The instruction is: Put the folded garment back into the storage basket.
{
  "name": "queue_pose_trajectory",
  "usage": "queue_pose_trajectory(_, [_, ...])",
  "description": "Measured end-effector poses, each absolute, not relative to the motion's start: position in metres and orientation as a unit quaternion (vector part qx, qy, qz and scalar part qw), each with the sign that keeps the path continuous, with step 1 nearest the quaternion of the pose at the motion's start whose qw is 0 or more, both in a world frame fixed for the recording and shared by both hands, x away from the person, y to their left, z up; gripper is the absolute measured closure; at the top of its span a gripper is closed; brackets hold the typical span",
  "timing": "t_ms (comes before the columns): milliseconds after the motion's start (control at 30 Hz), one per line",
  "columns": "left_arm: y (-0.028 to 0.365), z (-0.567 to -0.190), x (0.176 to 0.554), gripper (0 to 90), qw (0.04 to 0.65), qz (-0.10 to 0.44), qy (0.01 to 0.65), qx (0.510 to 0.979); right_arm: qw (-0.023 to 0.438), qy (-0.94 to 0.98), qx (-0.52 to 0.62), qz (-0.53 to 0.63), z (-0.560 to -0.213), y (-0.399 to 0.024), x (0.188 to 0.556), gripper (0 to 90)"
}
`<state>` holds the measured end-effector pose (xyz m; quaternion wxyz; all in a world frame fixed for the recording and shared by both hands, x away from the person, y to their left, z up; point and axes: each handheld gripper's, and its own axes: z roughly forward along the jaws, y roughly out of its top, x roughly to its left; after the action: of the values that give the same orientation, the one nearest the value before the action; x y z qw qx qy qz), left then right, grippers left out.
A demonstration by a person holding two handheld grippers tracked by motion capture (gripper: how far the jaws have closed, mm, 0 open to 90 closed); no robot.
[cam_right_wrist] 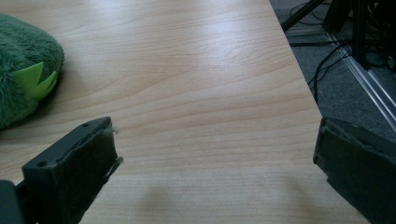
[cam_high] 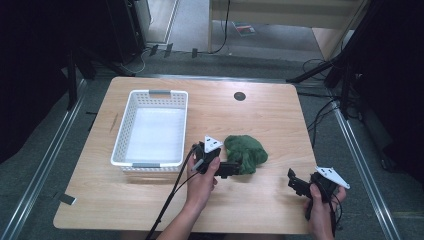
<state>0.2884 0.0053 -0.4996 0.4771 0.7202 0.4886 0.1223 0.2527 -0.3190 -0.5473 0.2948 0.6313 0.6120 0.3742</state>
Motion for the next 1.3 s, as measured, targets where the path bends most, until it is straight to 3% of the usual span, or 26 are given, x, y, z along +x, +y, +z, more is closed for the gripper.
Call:
queue_pose_trajectory(500, [-0.028,-0.520,0.300,0.0,0.458,0.102,0.495,0.731,0.293,0.613,0.632,0.374,-0.547,-0.319,0.253,0.0])
queue_pose_trajectory(700, [-0.041,-0.523,0.304,0.0,0.436,0.133,0.505,0.733,0.294,0.612,0.633,0.373,-0.547,-0.319,0.253,0.0])
queue_pose_trajectory(833, [-0.047,-0.524,0.306,0.0,0.422,0.119,0.525,0.730,0.293,0.612,0.632,0.373,-0.548,-0.319,0.253,0.0])
queue_pose_trajectory(1300, [-0.066,-0.536,0.312,0.0,0.372,0.154,0.525,0.749,0.292,0.613,0.633,0.372,-0.547,-0.319,0.253,0.0])
